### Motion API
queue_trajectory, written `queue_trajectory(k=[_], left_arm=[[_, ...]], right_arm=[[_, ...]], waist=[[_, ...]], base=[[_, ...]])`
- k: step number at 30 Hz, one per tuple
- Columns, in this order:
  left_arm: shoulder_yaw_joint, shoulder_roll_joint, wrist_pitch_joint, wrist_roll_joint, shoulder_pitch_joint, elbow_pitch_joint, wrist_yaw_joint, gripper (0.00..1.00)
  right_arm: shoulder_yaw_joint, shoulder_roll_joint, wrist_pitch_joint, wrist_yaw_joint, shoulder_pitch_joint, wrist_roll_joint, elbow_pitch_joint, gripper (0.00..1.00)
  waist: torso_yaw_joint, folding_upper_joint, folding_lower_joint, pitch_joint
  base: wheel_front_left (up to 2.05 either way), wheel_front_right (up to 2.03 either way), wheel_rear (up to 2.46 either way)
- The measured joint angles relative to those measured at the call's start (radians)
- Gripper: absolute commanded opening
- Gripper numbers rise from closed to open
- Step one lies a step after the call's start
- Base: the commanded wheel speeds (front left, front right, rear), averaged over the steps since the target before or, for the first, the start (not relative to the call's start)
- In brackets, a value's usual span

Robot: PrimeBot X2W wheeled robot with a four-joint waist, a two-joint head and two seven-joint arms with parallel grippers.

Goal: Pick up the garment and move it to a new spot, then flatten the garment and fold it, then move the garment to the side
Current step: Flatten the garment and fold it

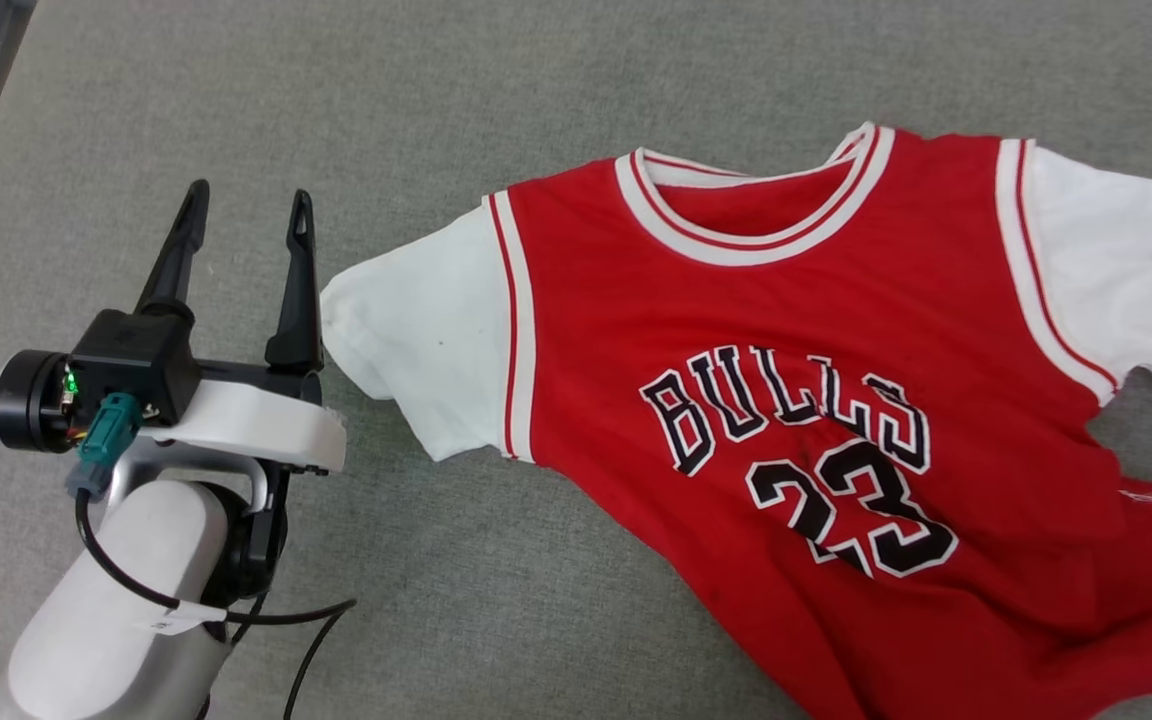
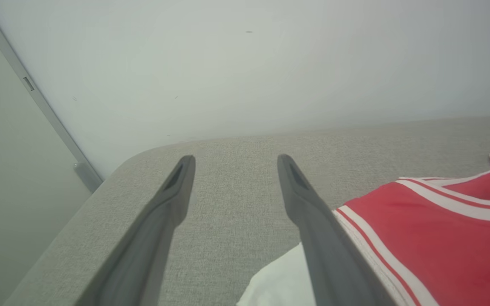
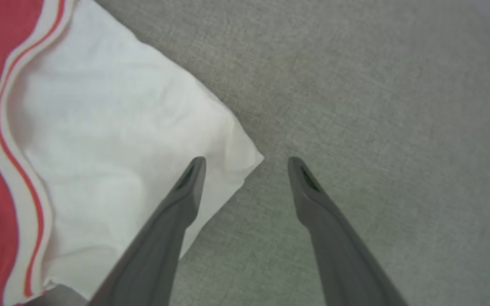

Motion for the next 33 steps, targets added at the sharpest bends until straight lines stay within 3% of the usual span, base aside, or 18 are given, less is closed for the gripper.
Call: queue_trajectory(k=[10, 11, 12, 19, 25, 33], left_arm=[[0.100, -0.066, 0.000, 0.078, 0.017, 0.022, -0.073, 1.00], [0.109, -0.070, 0.000, 0.085, 0.020, 0.026, -0.077, 1.00], [0.115, -0.073, 0.000, 0.090, 0.023, 0.029, -0.084, 1.00], [0.154, -0.086, 0.000, 0.123, 0.035, 0.062, -0.127, 1.00], [0.171, -0.078, 0.000, 0.137, 0.038, 0.101, -0.168, 1.00], [0.142, -0.023, 0.061, 0.110, -0.014, 0.164, -0.280, 1.00]], right_arm=[[0.064, -0.001, -0.052, -0.001, 0.018, 0.028, 0.073, 1.00], [0.072, -0.002, -0.063, -0.001, 0.019, 0.030, 0.073, 0.43], [0.081, -0.002, -0.074, -0.001, 0.020, 0.033, 0.072, 0.00], [0.108, 0.012, -0.211, 0.000, 0.026, 0.050, 0.076, 0.00], [0.138, -0.015, -0.338, 0.000, 0.032, 0.063, 0.036, 0.00], [0.156, -0.095, -0.426, 0.000, 0.163, 0.110, -0.087, 0.00]], waist=[[0.008, 0.0000, 0.0000, 0.029], [0.005, 0.0000, 0.0000, 0.027], [0.002, 0.0000, -0.0001, 0.026], [-0.024, 0.0000, 0.0000, -0.005], [-0.044, 0.0000, -0.0001, -0.066], [-0.085, 0.0000, -0.0001, -0.155]], base=[[0.00, 0.00, 0.00], [0.00, 0.00, 0.00], [0.00, 0.00, 0.00], [0.00, 0.00, 0.00], [0.00, 0.00, 0.00], [0.00, 0.00, 0.00]])
